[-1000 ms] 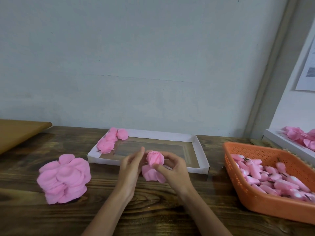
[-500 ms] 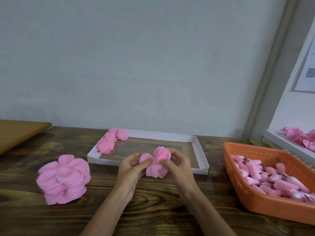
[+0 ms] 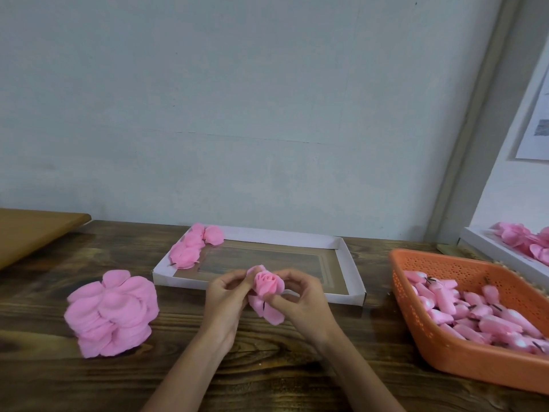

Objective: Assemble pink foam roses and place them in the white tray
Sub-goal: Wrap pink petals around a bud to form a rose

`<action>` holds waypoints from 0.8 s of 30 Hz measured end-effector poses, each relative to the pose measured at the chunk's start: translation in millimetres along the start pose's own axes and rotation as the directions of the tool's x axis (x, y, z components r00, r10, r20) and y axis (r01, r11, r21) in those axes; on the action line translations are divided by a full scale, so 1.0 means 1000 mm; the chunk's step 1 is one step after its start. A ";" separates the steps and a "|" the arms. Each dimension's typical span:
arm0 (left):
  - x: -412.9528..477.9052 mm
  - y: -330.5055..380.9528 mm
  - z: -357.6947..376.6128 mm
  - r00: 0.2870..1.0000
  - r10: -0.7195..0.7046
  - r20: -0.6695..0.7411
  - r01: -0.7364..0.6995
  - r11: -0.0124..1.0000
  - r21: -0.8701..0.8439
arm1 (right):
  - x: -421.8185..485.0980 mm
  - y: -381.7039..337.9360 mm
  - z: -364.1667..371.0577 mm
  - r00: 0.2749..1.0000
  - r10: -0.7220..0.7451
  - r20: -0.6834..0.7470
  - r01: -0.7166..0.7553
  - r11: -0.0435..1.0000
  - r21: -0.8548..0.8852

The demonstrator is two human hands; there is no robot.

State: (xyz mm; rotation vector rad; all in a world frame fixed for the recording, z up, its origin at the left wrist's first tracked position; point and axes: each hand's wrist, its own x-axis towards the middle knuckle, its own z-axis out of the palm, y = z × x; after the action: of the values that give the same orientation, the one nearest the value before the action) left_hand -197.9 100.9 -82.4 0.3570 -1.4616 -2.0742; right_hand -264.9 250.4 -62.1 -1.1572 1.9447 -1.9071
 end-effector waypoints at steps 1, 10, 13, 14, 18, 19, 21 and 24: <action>-0.001 0.001 0.001 1.000 0.005 0.004 -0.005 1.000 -0.002 | 0.000 0.001 0.001 1.000 0.002 -0.007 -0.002 1.000 0.004; -0.002 0.002 0.001 0.994 0.102 0.038 -0.104 0.993 0.051 | 0.003 0.005 -0.001 0.997 -0.019 -0.075 0.026 0.994 0.103; 0.000 0.004 0.001 0.994 0.091 0.067 -0.091 0.996 0.007 | 0.005 0.006 -0.004 0.995 0.016 -0.103 0.008 0.973 0.229; 0.000 0.005 0.001 0.992 0.090 0.090 -0.090 0.996 -0.007 | 0.006 0.007 -0.006 0.993 0.037 -0.113 -0.005 0.963 0.270; 0.001 0.002 0.001 0.986 0.033 0.163 -0.043 0.997 0.062 | 0.008 0.009 -0.013 0.988 0.057 -0.146 -0.007 0.947 0.322; 0.002 -0.001 0.002 0.985 0.004 0.171 -0.018 0.997 0.080 | 0.008 0.010 -0.014 0.987 0.067 -0.148 -0.015 0.944 0.329; 0.002 -0.004 0.000 0.988 -0.043 0.150 0.034 0.998 0.062 | 0.008 0.010 -0.015 0.986 0.081 -0.147 -0.028 0.943 0.330; 0.005 -0.002 -0.005 0.988 -0.126 0.093 0.135 0.986 -0.098 | 0.008 0.010 -0.017 0.993 0.051 -0.111 -0.013 0.946 0.324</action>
State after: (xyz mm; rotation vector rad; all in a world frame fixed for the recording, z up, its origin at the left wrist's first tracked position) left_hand -199.8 95.0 -85.6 0.3331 -1.4058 -2.2861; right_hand -284.9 256.5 -65.6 -0.9328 1.6059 -2.2156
